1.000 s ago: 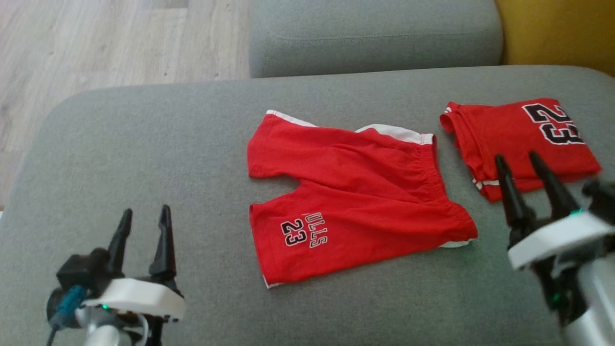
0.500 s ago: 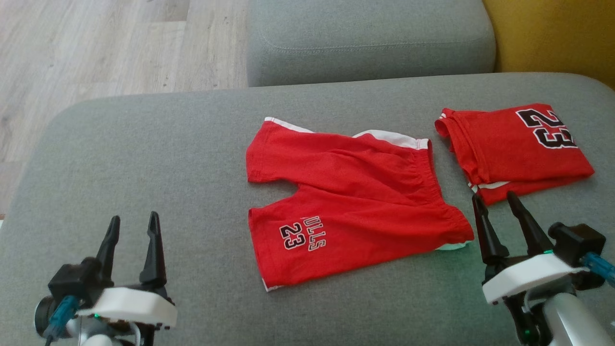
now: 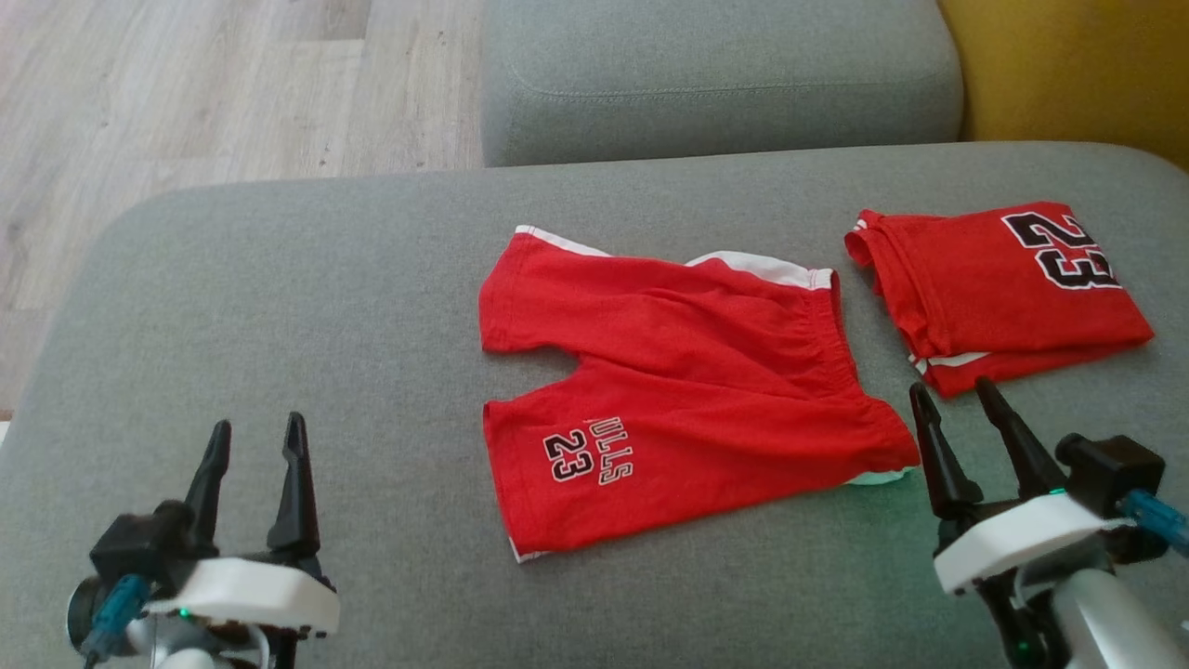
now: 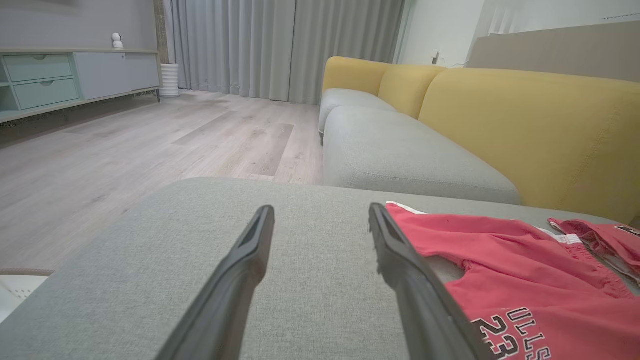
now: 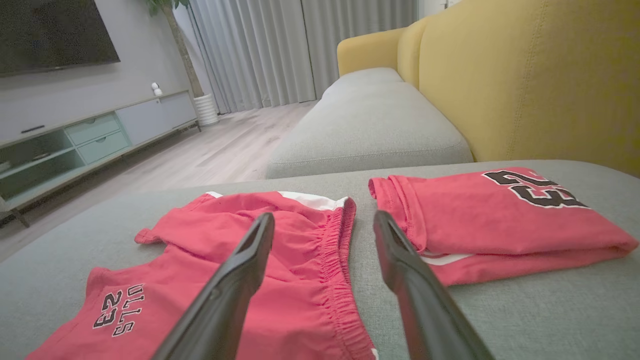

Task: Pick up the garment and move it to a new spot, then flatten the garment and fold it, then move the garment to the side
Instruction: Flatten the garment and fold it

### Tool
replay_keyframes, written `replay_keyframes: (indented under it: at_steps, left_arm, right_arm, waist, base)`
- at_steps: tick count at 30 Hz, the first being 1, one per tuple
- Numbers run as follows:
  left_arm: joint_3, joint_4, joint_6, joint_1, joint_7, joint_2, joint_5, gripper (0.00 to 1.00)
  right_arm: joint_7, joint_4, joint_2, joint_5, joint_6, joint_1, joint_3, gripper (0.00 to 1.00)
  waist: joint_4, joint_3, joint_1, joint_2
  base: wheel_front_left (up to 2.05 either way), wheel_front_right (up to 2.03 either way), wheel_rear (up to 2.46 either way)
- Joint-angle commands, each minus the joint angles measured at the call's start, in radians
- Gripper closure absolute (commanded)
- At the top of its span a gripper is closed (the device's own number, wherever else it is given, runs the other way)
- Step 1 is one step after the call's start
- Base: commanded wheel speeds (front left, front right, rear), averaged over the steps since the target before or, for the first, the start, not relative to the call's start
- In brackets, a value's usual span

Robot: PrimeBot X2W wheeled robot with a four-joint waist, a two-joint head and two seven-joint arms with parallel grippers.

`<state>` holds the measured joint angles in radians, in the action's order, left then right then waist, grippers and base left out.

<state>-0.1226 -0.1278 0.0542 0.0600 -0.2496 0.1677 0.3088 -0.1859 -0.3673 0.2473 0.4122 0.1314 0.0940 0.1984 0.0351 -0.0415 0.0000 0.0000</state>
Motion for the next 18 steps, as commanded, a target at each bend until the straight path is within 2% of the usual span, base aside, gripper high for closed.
replay_keyframes:
  at_steps: [1,5,8,14,18]
  left_arm:
    - [0.046,0.041,-0.010,-0.042,-0.012,0.004,-0.009,0.00]
    - [0.046,0.052,-0.028,-0.044,-0.012,0.012,-0.009,0.00]
    - [0.021,0.061,-0.059,-0.049,0.011,0.019,-0.001,0.00]
    - [-0.129,0.052,-0.149,-0.048,0.239,0.032,0.033,0.00]
    - [-0.228,0.030,-0.174,-0.070,0.339,0.033,0.077,0.00]
  right_arm:
    - [0.009,0.027,0.045,-0.004,-0.001,0.057,0.021,0.00]
    - [0.080,0.016,0.091,-0.007,-0.001,0.072,0.037,0.00]
    - [0.195,0.009,0.147,0.014,-0.001,0.087,0.082,0.00]
    - [0.395,0.039,0.267,0.101,-0.001,0.105,0.206,0.00]
    - [0.456,0.058,0.323,0.139,-0.001,0.135,0.265,0.00]
  waist:
    - [-0.002,0.004,0.0000,0.0000]
    - [-0.005,0.015,0.0000,0.0000]
    - [-0.004,0.025,0.0000,0.0000]
    - [0.006,0.069,0.0000,0.0000]
    - [0.013,0.108,0.0000,0.0000]
  base:
    - [0.00,0.00,0.00]
    - [0.00,0.00,0.00]
    - [0.00,0.00,0.00]
    - [0.00,0.00,0.00]
    - [0.00,0.00,0.00]
